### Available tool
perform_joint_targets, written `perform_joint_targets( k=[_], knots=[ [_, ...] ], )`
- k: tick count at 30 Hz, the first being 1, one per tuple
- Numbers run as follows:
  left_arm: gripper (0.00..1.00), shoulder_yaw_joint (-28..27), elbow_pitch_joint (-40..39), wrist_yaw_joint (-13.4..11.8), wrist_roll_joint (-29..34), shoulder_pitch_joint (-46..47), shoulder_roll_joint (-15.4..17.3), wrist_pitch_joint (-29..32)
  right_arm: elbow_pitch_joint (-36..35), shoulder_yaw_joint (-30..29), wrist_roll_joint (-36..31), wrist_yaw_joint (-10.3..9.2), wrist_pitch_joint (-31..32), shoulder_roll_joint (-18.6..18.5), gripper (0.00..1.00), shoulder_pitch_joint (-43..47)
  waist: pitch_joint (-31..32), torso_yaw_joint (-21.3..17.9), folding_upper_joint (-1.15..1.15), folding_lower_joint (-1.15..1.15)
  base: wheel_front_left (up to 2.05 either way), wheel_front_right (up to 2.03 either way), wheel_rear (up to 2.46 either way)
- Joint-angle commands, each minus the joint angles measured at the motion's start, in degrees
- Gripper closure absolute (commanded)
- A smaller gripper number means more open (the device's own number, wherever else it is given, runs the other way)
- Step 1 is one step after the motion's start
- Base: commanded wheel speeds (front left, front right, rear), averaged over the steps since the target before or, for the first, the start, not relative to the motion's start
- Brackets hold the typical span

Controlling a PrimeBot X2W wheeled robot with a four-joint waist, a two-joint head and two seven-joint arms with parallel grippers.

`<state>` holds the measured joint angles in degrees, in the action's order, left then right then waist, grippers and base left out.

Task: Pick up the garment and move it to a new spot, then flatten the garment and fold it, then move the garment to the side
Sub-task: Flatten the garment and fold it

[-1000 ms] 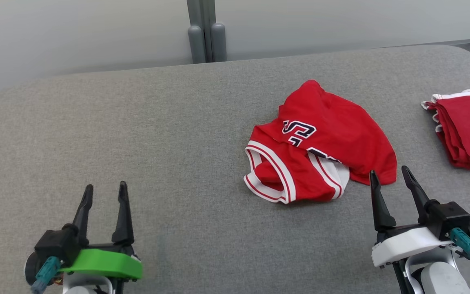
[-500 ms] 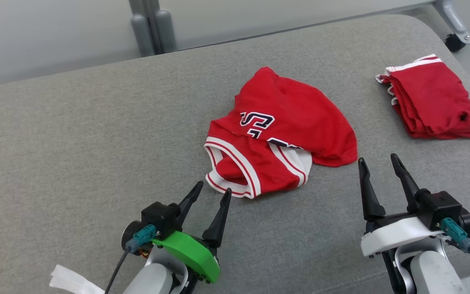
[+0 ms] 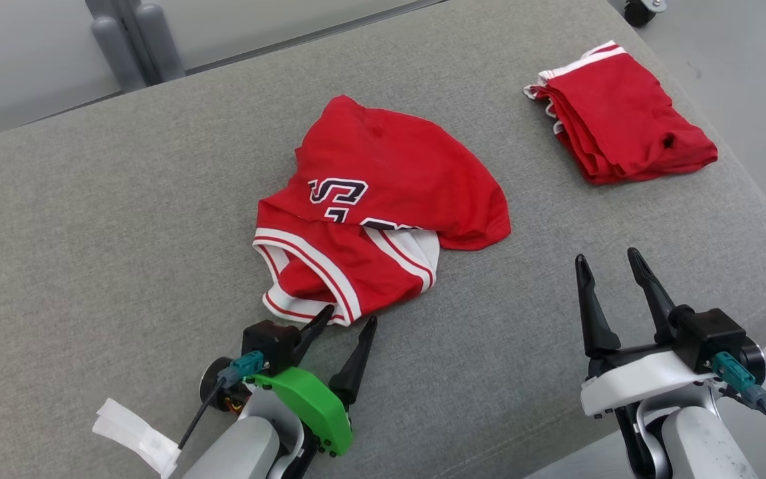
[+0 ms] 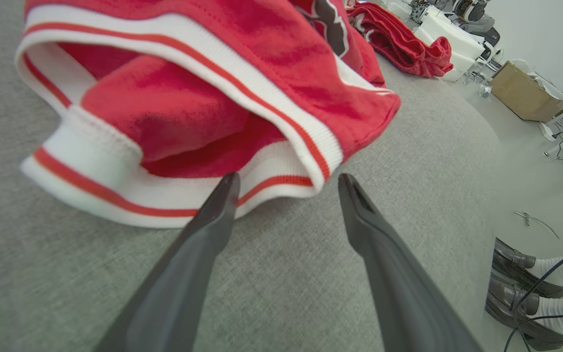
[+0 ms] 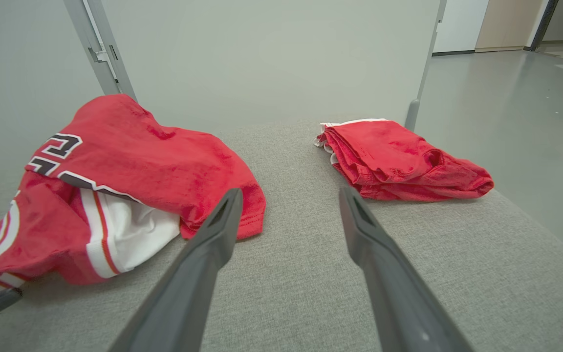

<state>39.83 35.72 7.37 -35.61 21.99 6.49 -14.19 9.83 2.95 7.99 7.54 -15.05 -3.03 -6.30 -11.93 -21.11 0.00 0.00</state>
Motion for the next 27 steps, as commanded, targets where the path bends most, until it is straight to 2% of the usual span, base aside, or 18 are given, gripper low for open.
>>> perform_joint_targets(
  k=[1,8,9,10,14,27],
  knots=[
    [0.0,0.0,1.1,0.2,-0.2,1.5,0.2,-0.3,0.0,0.2,0.5,-0.11,-0.2,0.1,0.0,-0.8,-0.7,-1.4,0.0,0.0,0.0,0.0,0.0],
    [0.0,1.6,2.6,0.2,0.3,4.4,-1.3,-0.9,-0.2,-0.1,0.4,-0.11,-0.2,0.1,0.0,-0.9,-0.8,-2.0,0.0,0.0,0.0,0.0,0.0],
    [0.62,1.8,2.7,0.2,0.2,4.8,-1.5,-1.0,-0.3,-0.2,0.3,-0.11,-0.2,0.1,0.0,-0.8,-0.8,-2.0,0.0,0.0,0.0,0.0,0.0],
    [1.0,1.8,2.8,0.2,0.2,5.1,-1.7,-1.0,-0.4,-0.3,0.3,-0.11,-0.2,0.1,0.0,-0.8,-0.8,-1.9,0.0,0.0,0.0,0.0,0.0],
    [1.0,0.0,0.9,0.2,0.3,6.4,-2.2,-1.0,-0.5,-0.9,0.0,-0.11,-0.2,0.1,0.0,-0.7,-0.8,-1.2,0.0,0.0,0.0,0.0,0.0],
    [1.0,-10.7,-14.0,0.2,1.0,10.0,-3.1,-1.0,-0.5,-1.1,-0.1,-0.11,-0.2,0.1,0.0,-0.9,0.2,3.1,0.0,0.0,0.0,0.0,0.0]
  ],
)
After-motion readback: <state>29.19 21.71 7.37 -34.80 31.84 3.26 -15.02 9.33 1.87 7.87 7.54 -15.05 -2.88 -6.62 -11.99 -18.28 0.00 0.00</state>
